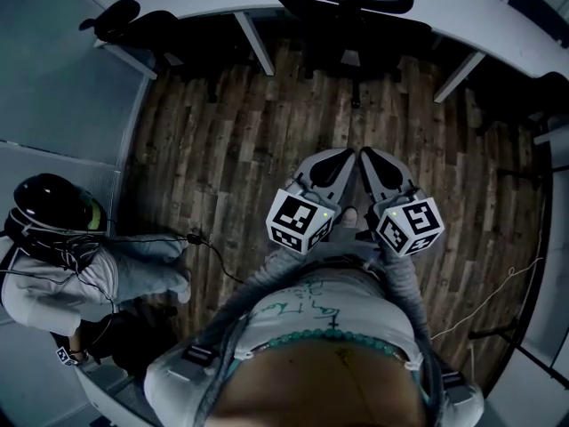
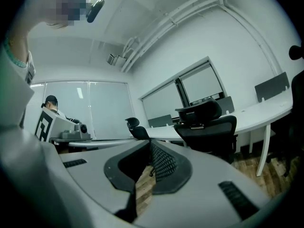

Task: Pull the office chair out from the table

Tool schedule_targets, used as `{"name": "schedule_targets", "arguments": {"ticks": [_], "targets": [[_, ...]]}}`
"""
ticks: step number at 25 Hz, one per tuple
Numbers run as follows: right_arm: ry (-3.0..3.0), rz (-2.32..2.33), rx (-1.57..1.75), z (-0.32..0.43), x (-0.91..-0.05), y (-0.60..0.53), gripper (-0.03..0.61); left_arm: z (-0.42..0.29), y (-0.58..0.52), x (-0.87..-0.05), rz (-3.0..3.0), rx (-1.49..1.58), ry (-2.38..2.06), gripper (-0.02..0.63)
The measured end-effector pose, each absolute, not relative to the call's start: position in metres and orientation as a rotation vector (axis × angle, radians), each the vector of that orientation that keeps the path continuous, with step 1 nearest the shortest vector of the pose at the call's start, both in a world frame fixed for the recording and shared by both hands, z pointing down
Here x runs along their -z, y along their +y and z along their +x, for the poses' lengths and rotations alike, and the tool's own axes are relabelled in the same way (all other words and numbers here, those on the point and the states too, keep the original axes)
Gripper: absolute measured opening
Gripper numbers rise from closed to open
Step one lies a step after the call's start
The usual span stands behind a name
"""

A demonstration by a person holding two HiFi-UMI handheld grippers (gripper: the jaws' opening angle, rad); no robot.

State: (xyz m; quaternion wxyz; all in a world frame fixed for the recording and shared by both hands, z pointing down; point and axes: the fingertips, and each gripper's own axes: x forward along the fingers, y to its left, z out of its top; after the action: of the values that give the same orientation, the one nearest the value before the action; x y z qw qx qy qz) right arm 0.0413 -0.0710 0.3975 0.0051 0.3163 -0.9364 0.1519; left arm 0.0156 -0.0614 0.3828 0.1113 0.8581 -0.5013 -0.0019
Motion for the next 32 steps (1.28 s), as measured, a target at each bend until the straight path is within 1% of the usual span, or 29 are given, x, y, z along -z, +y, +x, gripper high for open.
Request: {"name": "schedule_targets", "arguments": {"ticks": [16, 25, 32], "targets": [[-2.951, 0.953, -0.514, 0.085, -0.409, -0.116, 0.02, 0.05, -0.1, -0.394, 2.458, 0.013, -1.508, 0.011], [-2.928, 0.943, -0.51, 0.071, -0.412, -0.13, 0.02, 0.03, -0.115, -0.399, 2.403, 0.05, -1.521, 0.011], [-2.914, 1.011, -0.48, 0.057, -0.408, -0.164, 0.02, 0.015, -0.154, -0.392, 2.453, 0.073, -1.466, 0.011]]}}
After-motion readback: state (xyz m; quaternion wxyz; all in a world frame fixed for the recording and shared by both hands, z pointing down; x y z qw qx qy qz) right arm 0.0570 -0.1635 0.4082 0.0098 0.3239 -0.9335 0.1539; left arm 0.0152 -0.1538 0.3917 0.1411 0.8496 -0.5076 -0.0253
